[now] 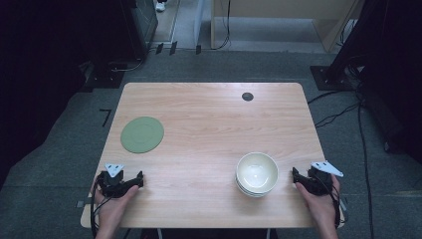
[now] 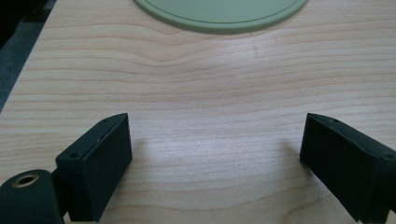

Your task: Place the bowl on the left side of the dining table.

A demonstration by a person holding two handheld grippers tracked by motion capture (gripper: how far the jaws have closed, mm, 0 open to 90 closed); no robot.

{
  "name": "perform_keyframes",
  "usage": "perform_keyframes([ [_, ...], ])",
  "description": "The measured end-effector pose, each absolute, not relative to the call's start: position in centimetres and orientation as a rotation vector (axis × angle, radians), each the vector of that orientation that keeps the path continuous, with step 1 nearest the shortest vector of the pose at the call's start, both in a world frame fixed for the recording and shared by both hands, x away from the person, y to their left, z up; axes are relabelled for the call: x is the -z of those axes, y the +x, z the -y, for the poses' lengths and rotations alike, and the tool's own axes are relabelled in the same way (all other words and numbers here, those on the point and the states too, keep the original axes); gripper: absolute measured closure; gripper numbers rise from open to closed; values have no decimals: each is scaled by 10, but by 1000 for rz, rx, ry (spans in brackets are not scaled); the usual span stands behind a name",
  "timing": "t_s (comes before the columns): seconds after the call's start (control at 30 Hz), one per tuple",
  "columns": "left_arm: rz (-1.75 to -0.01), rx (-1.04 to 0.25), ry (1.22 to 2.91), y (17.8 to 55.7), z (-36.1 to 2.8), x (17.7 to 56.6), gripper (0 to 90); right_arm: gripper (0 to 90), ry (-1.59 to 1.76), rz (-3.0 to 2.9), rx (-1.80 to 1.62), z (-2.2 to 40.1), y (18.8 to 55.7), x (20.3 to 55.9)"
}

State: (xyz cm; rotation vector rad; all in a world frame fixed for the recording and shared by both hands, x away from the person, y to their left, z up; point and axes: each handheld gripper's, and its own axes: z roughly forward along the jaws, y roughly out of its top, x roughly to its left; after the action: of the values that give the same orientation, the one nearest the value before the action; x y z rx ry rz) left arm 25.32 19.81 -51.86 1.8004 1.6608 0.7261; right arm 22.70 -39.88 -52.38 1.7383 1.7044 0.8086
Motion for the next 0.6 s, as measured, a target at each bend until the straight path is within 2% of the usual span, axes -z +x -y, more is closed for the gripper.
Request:
perform_keyframes([
  [0.13, -1658, -733, 1805, 253, -198, 518, 90, 393, 1779, -1636, -886, 401, 225, 520],
  [0.23, -1644, -736, 1807, 252, -197, 518, 126, 409, 1792, -1582, -942, 401, 223, 511],
  [0.37, -1638, -746, 1812, 252, -197, 518, 130, 416, 1743, -1547, -982, 396, 218, 495],
  [0.47, -1636, -744, 1812, 253, -197, 518, 135, 493, 1695, -1513, -1046, 392, 212, 483],
  [0.6, -1628, -741, 1815, 253, -196, 518, 145, 544, 1618, -1520, -1094, 383, 206, 466],
])
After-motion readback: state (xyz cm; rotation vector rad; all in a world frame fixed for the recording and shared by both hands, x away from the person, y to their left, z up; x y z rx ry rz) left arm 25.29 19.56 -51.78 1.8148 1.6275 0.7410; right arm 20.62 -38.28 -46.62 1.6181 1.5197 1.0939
